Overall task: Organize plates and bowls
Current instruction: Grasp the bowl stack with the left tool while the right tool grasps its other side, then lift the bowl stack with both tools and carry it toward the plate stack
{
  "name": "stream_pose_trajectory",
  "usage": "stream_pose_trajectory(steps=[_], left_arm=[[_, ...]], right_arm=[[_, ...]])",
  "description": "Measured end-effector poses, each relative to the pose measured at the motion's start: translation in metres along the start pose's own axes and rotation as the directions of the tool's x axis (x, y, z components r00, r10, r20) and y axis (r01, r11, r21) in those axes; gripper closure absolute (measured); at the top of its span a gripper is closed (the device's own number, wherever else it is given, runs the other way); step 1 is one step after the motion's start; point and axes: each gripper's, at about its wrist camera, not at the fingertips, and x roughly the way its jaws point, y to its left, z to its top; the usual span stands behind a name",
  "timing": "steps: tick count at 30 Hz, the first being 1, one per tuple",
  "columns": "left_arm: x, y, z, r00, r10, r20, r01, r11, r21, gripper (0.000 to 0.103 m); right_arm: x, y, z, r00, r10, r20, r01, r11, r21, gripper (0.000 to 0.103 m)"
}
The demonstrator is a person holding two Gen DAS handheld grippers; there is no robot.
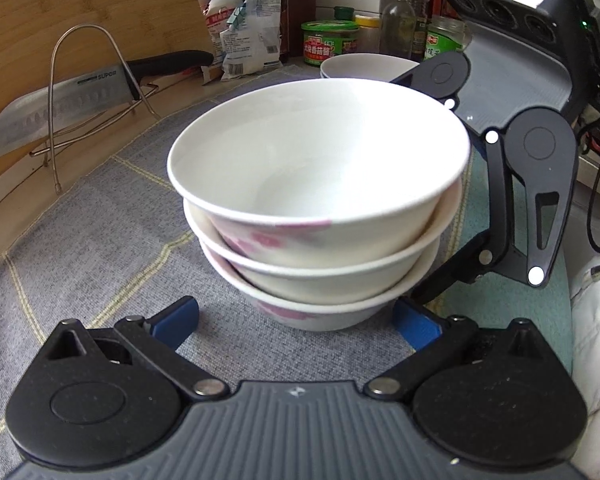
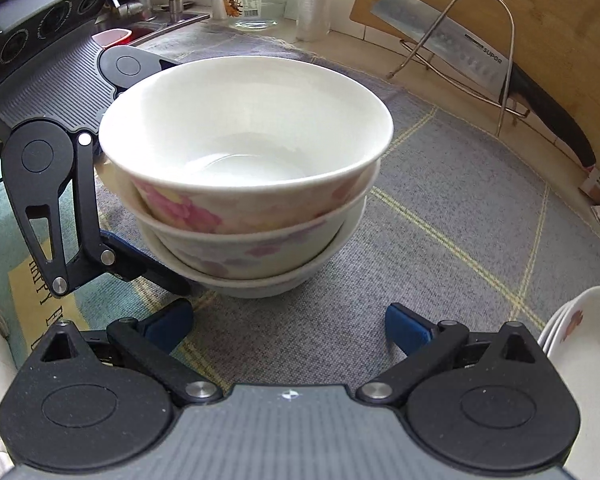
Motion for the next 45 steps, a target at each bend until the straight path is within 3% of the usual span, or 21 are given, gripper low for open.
stream_pose_trajectory(steps=[9,20,25,34,45], left_arm=[[0.001,0.004,0.0,0.998,-0.067,-0.001,0.066,0.995,0.072,0.0],[0.008,0.009,0.006,0.987,-0.16,-0.032,0.163,0.971,0.175,0.001],[0.009,0.009,0.011,0.98,-0.191,-0.047,0.197,0.957,0.215,0.008],[0.013,0.009,0.011,0.973,-0.222,-0.066,0.231,0.943,0.24,0.014],[0.023,0.013,0.013,0.968,-0.232,-0.1,0.251,0.928,0.277,0.014]], right_arm=[[0.009,-0.003,0.016,0.998,0.052,-0.036,-0.055,0.995,-0.085,0.0],[0.012,-0.002,0.028,0.995,0.076,-0.059,-0.086,0.979,-0.186,0.0],[0.006,-0.001,0.033,0.995,0.093,-0.045,-0.1,0.972,-0.214,0.003],[0.002,0.003,0.037,0.992,0.11,-0.054,-0.12,0.962,-0.244,0.018],[0.004,0.004,0.039,0.993,0.101,-0.069,-0.115,0.961,-0.253,0.018]])
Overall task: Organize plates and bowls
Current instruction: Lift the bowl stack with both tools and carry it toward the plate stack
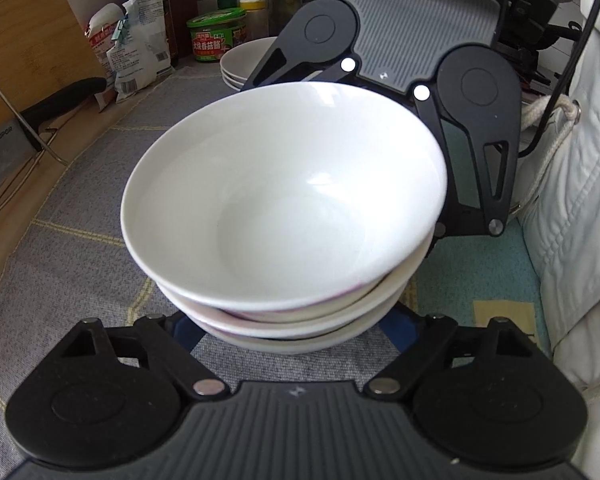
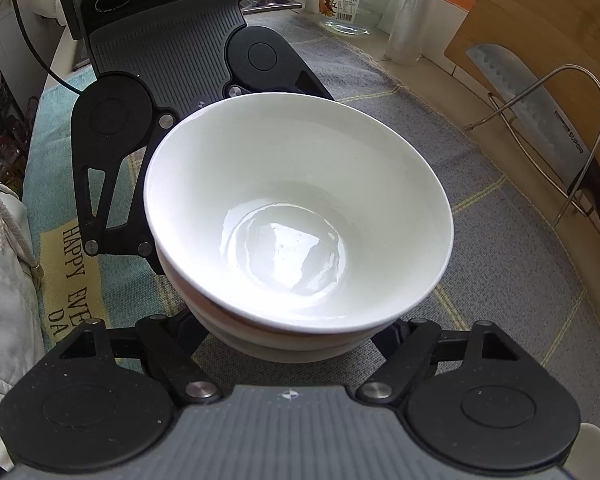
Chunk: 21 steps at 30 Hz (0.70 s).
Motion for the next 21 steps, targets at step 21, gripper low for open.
stream_pose_trajectory(steps=[21], left_arm=[[-0.001,-0.006,0.01,1.0,0.029,0.002,-0.029,0.999,0.028,0.015]], right_arm=[[-0.01,0.006,0.0,0.999,-0.048,-0.01,0.047,0.999,-0.022,0.018]])
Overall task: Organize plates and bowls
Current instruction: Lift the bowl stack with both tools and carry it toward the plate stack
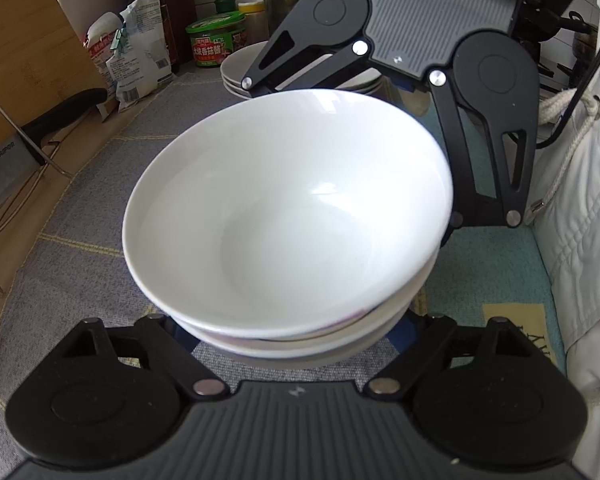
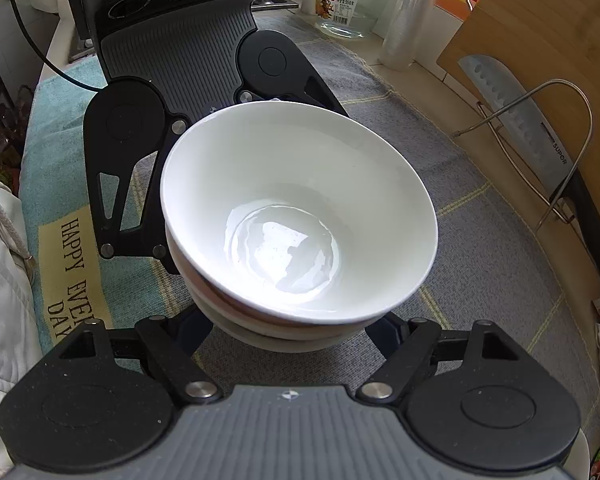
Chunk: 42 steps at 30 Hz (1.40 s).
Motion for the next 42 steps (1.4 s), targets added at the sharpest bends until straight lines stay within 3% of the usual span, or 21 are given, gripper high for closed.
stream_pose_trajectory(steps=[28,42], left_arm=[[-0.006,-0.012,0.004,0.999,0.018,-0.049,-0.019,1.0,-0.018,0.015],[-0.017,-0.034,0.035,0.991,0.072,-0.115,-0.075,0.997,-0.021,0.015]], right_arm=[[-0.006,0.008,0.0,0.999,0.029,0.02,-0.029,1.0,-0.006,0.018],[-0.035,0.008,-0.016,0.994,0.063,0.091,-0.061,0.998,-0.025,0.018]])
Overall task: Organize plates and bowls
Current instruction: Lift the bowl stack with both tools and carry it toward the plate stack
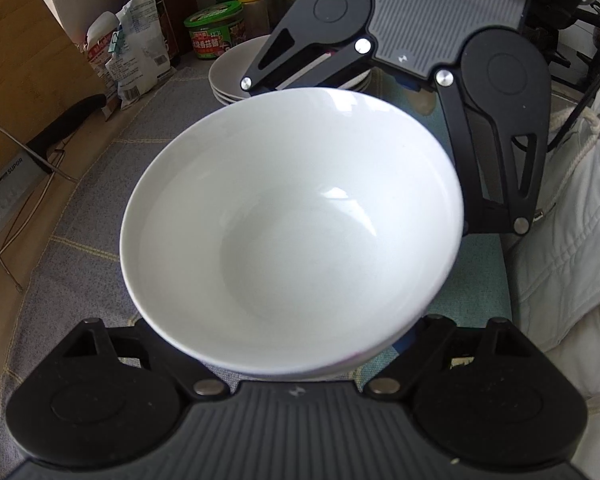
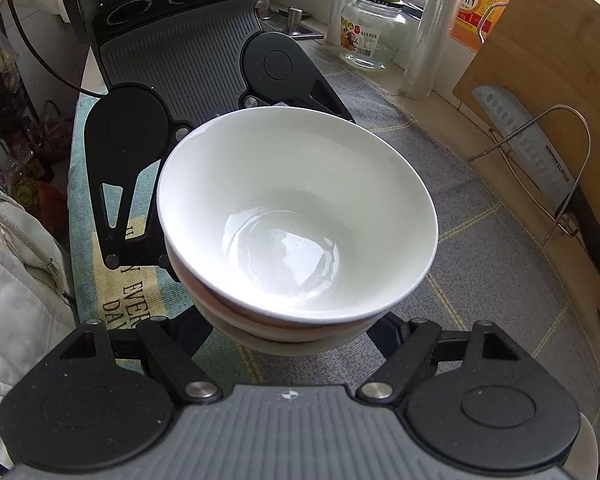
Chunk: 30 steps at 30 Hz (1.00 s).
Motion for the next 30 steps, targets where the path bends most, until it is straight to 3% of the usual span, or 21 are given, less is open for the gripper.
stream_pose_trajectory(steps=[12,21,30], left_arm=[[0.016,-0.03,0.067,0.999,0.041,-0.009,-0.041,0.999,0.019,0.015],[0.047,-0.025,0.132,0.999,0.032,0.027,-0.035,0.996,0.087,0.015],[0.096,-0.012,0.18,0.998,0.011,0.055,-0.02,0.988,0.156,0.015]], right_arm=[[-0.05,-0.029,-0.039,0.999,-0.013,0.048,0.014,1.0,-0.015,0.018],[-0.093,-0.065,-0.084,0.996,-0.076,0.046,0.075,0.997,0.02,0.017],[-0.11,-0.109,-0.123,0.988,-0.157,0.009,0.156,0.985,0.069,0.017]])
